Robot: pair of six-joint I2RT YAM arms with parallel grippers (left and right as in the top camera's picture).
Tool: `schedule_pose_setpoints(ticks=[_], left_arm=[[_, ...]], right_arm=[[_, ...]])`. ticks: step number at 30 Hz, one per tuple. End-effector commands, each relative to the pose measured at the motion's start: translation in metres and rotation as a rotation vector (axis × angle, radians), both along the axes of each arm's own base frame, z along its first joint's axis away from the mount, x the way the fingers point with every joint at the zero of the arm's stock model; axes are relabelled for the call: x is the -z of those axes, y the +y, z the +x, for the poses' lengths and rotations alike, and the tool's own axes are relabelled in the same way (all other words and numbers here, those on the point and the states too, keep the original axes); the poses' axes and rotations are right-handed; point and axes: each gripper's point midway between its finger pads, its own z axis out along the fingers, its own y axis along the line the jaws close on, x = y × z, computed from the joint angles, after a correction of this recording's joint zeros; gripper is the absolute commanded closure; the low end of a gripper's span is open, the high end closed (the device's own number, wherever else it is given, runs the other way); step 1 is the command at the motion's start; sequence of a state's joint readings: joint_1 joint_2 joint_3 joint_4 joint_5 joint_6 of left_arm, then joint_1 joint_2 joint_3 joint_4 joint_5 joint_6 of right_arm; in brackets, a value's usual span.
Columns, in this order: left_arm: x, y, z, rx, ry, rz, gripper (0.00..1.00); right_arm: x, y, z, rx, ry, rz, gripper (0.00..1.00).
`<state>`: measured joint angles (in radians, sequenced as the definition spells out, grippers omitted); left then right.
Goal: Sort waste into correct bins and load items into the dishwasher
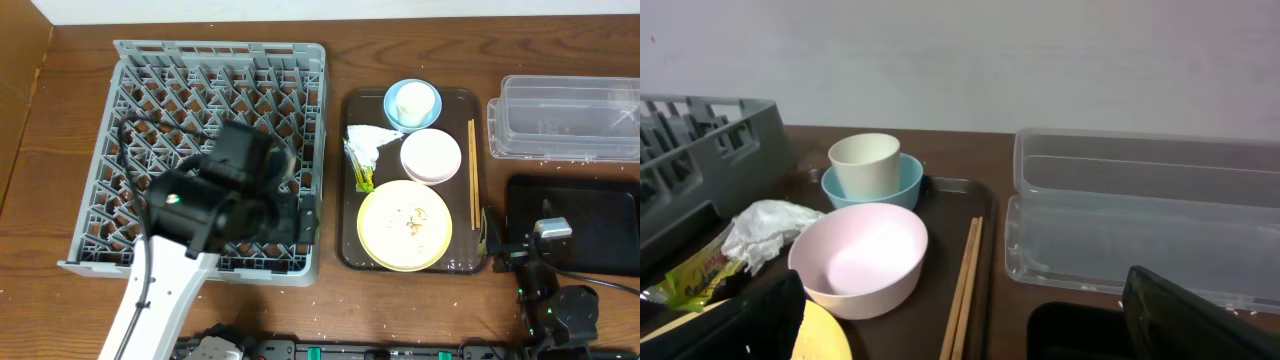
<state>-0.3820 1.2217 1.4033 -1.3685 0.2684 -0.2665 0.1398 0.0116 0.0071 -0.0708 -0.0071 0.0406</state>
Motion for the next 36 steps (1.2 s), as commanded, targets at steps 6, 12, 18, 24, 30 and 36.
schedule_pose_setpoints(ticks=[6,12,18,24,30,36], left_arm=[[-0.033,-0.063,0.020,0.125,-0.111,-0.260,0.06],[-0.053,-0.111,0.019,0.358,-0.284,-0.315,0.06],[-0.029,-0.114,0.032,0.334,-0.359,-0.078,0.06],[-0.009,-0.117,0.032,0.373,-0.182,0.055,0.05],[-0.004,-0.116,0.069,0.316,-0.137,0.264,0.05],[0.017,-0.142,0.096,0.187,-0.141,0.206,0.05]], right_arm=[[0.000,-0.002,0.000,0.010,-0.001,-0.005,0.01],[0.000,-0.002,0.000,0.010,-0.001,-0.005,0.01],[0.000,-0.002,0.000,0.010,-0.001,-0.005,0.01],[0.000,-0.002,0.000,0.010,-0.001,-0.005,0.01],[0.000,-0.002,0.000,0.010,-0.001,-0.005,0.01],[0.000,-0.002,0.000,0.010,-0.001,-0.005,0.01]])
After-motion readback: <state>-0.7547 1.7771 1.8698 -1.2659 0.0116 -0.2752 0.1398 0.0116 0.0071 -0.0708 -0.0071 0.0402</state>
